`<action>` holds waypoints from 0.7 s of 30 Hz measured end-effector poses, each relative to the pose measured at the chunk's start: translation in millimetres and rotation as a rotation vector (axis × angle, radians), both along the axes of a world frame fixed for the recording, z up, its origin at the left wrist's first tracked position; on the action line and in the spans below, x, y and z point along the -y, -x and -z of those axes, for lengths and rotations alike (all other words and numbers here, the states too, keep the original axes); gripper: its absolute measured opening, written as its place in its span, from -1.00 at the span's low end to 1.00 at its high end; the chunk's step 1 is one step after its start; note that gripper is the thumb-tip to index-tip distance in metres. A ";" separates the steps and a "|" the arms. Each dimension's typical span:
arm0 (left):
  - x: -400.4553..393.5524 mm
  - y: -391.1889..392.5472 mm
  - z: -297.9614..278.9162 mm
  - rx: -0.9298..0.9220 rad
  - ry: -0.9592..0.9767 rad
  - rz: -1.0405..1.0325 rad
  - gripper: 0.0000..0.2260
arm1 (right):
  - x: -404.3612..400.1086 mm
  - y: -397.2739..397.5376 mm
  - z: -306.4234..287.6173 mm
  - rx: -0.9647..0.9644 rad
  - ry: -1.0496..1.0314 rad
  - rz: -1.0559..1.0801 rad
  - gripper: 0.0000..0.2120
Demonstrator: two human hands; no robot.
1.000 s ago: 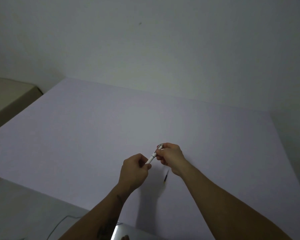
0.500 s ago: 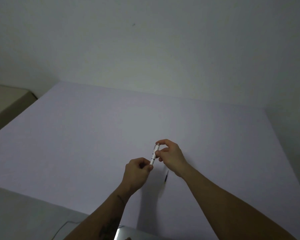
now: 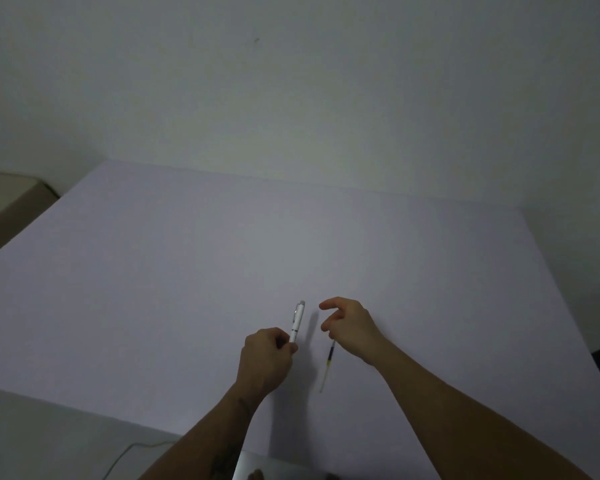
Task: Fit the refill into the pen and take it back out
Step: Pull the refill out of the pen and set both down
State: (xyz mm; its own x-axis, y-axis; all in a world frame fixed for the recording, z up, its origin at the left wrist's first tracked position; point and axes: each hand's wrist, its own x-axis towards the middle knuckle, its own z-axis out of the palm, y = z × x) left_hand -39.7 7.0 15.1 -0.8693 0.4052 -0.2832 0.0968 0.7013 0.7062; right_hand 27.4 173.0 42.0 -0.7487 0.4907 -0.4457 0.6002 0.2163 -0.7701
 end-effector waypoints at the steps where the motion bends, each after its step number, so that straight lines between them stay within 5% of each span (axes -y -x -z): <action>1: 2.0 -0.1 3.4 -0.014 0.022 0.011 -0.88 | -1.0 -4.8 4.6 0.019 0.000 0.007 -0.60; 12: 3.8 -9.1 28.3 -0.079 0.168 0.056 -0.87 | -0.3 -29.4 36.1 0.122 -0.064 0.022 -0.68; 17: 1.0 -11.7 33.6 -0.127 0.182 0.062 -0.83 | 5.4 -30.9 38.1 0.099 -0.200 -0.029 -0.66; 21: -0.4 -12.1 36.4 -0.135 0.183 0.051 -0.83 | 10.5 -38.9 45.5 0.108 -0.499 -0.199 -0.59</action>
